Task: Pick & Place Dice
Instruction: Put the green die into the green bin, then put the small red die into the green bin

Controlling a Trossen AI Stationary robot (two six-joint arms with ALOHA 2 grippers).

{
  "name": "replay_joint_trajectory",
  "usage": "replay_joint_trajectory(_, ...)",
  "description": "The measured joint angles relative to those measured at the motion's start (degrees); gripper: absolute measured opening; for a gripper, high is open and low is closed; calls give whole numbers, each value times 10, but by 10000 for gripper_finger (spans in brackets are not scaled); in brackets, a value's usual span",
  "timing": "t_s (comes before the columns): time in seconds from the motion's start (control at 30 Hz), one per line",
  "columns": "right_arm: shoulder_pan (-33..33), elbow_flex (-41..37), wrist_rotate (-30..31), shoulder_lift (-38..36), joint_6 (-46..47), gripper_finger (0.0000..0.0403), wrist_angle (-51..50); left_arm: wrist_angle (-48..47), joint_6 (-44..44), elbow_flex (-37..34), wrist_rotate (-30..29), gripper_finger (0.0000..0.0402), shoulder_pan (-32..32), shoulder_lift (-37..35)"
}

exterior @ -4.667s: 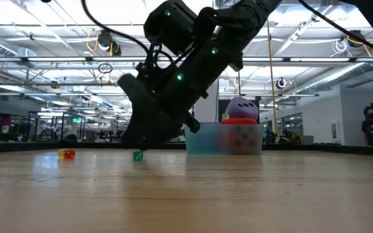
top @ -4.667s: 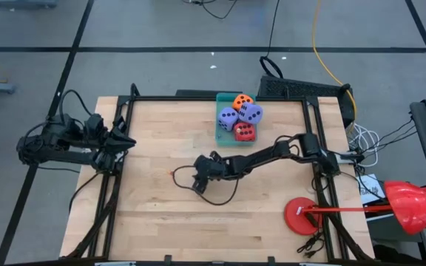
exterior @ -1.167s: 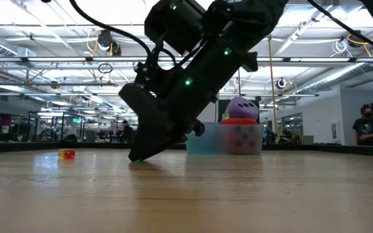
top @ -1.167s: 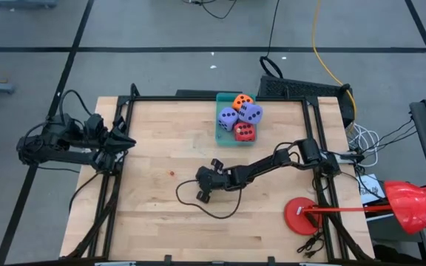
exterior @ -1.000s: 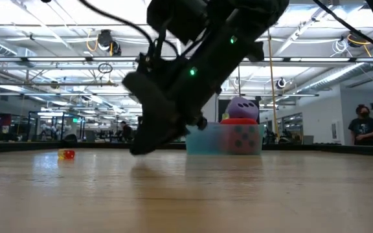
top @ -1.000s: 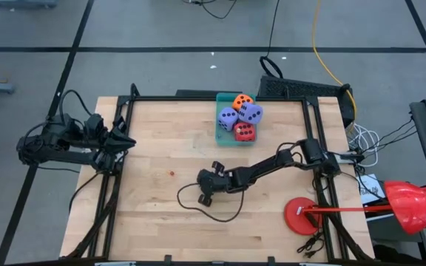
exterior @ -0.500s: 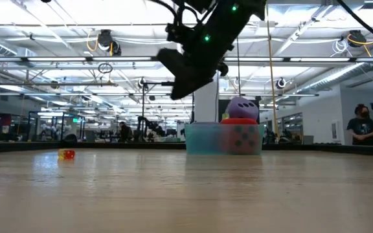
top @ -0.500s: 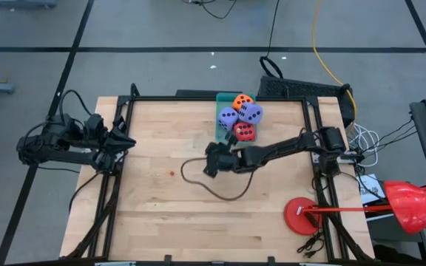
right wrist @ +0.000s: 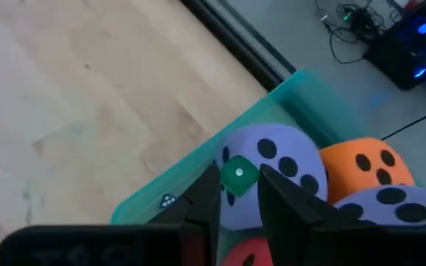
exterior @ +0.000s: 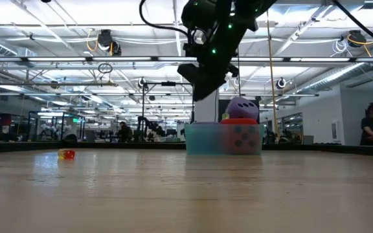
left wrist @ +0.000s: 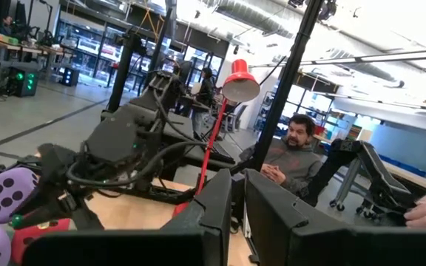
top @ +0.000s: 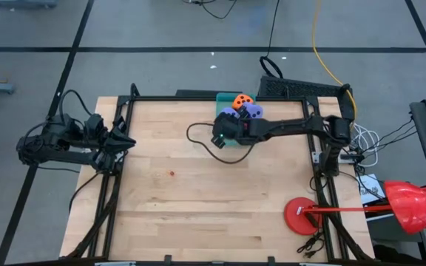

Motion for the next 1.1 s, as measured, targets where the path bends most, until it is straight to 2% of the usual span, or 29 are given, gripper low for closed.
replay_joint_trajectory(0.27,-3,-14,-22,0,-1,68,6,0,0,0,0,47,0,0)
replay_joint_trajectory(0.47,4,-44,-22,0,23,93,8,0,0,0,0,47,0,0)
replay_joint_trajectory(0.77,14,-48,-23,0,34,132,17,0,0,0,0,47,0,0)
replay_joint_trajectory(0.93,17,-48,-23,0,34,143,19,0,0,0,0,47,0,0)
replay_joint_trajectory(1.1,44,-49,-21,-15,28,142,70,0,0,0,0,47,0,0)
